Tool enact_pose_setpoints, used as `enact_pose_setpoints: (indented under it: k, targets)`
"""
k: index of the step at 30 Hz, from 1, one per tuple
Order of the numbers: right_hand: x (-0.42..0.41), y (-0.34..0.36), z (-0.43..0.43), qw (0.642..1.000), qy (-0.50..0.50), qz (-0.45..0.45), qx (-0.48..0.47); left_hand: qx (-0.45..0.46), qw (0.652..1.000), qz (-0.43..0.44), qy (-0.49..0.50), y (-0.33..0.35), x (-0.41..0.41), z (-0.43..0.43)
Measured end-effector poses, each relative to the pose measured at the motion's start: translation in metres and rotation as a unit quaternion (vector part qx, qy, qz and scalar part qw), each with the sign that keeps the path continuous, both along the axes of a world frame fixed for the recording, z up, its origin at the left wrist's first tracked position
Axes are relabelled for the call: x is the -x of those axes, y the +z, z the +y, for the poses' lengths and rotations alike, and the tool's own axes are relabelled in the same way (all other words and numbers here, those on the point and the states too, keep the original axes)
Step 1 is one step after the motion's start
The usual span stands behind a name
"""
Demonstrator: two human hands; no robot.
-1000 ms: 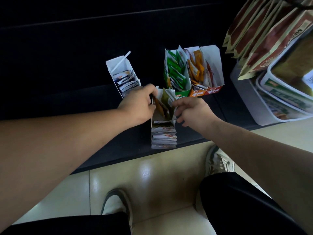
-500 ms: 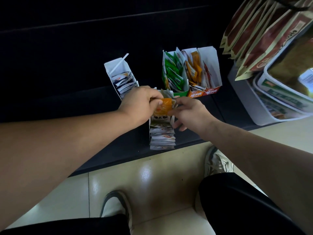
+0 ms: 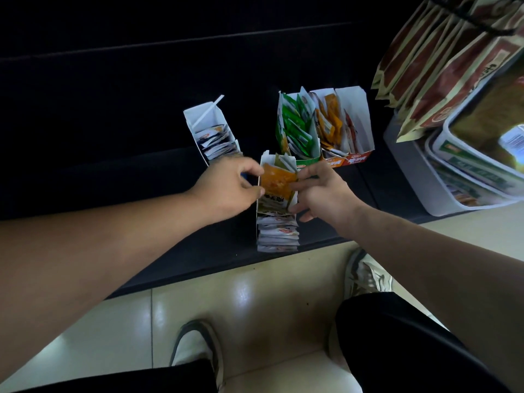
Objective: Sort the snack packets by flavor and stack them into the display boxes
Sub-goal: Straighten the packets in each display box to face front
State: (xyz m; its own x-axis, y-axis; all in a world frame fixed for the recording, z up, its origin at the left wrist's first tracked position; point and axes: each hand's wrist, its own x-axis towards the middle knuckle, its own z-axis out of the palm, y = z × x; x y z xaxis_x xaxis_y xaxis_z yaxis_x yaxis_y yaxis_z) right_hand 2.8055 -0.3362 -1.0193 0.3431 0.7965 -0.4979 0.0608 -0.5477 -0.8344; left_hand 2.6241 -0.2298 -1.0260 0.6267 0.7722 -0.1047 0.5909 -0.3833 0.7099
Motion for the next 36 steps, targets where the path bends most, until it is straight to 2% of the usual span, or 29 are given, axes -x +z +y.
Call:
enact_pose_setpoints:
  k: [6, 9, 13, 18, 22, 24, 28, 31, 34, 36]
  targets:
    - [-0.004, -0.003, -0.002, 0.997, 0.051, -0.059, 0.009, -0.081, 0.990, 0.083, -0.076, -0.005, -0.018, 0.004]
    - [-0.007, -0.006, -0.002, 0.996, 0.033, -0.076, 0.008, -0.111, 0.985, 0.114, -0.072, -0.010, -0.022, 0.005]
    - [-0.008, -0.011, -0.001, 0.996, 0.030, -0.088, -0.007, -0.166, 0.982, 0.080, -0.037, -0.010, -0.027, 0.007]
    - [-0.010, -0.013, -0.002, 0.996, 0.038, -0.076, -0.012, -0.161, 0.976, 0.129, -0.072, -0.011, -0.029, 0.007]
    - [-0.012, -0.009, -0.004, 0.997, 0.044, -0.058, -0.014, -0.172, 0.975, 0.112, -0.086, -0.013, -0.027, 0.010]
    - [-0.014, -0.007, -0.004, 0.998, 0.039, -0.047, -0.023, -0.165, 0.980, 0.069, -0.089, -0.012, -0.023, 0.012]
    - [-0.015, -0.007, -0.003, 0.997, 0.045, -0.037, -0.053, -0.141, 0.981, -0.084, -0.101, -0.005, -0.017, 0.007]
    - [-0.010, -0.006, 0.001, 0.994, 0.039, -0.083, -0.063, -0.085, 0.985, -0.141, -0.055, 0.007, -0.018, 0.000]
    - [-0.012, -0.004, 0.006, 0.993, -0.043, -0.068, -0.082, -0.039, 0.993, -0.090, 0.063, 0.009, -0.019, -0.002]
    - [-0.020, 0.000, 0.007, 0.990, -0.096, -0.038, -0.093, 0.018, 0.997, -0.036, 0.060, 0.003, -0.020, -0.005]
